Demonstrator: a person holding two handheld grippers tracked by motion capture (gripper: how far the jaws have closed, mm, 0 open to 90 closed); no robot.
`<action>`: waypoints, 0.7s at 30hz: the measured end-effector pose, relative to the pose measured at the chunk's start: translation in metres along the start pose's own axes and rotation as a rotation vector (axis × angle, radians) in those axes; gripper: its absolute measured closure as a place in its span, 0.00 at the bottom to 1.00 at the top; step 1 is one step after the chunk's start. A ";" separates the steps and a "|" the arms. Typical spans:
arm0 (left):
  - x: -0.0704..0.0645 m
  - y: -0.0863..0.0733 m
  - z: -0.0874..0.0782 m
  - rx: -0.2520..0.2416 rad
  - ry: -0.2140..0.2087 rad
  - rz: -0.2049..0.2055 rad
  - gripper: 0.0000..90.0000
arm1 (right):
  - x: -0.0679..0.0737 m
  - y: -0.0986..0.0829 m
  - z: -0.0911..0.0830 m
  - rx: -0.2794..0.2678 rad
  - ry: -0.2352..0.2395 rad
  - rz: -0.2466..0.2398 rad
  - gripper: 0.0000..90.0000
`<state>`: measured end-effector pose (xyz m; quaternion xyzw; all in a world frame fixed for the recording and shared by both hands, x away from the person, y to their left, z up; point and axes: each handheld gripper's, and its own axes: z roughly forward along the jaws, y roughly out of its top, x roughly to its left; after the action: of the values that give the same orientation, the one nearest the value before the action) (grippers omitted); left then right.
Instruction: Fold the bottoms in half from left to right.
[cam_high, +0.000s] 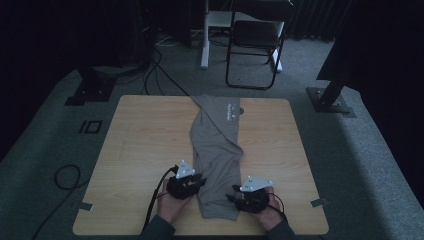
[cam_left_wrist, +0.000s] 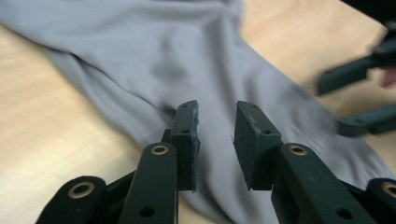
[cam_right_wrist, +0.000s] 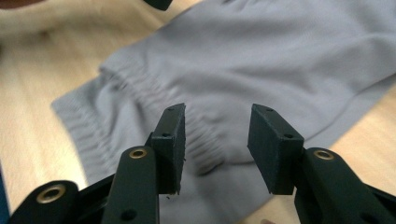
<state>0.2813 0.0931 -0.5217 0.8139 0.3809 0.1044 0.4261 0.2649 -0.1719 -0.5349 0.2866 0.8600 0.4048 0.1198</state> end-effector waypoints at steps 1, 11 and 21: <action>-0.004 -0.005 -0.001 0.012 -0.020 0.001 0.78 | 0.002 -0.002 0.001 0.009 0.006 -0.006 0.62; -0.016 -0.023 0.014 0.097 -0.103 0.021 0.80 | 0.004 -0.006 0.015 0.085 0.037 -0.043 0.77; -0.027 -0.022 0.007 0.095 -0.150 0.028 0.80 | 0.022 -0.009 -0.011 0.068 0.063 -0.091 0.81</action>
<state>0.2546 0.0777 -0.5389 0.8439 0.3409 0.0311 0.4130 0.2386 -0.1708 -0.5341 0.2382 0.8887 0.3785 0.1012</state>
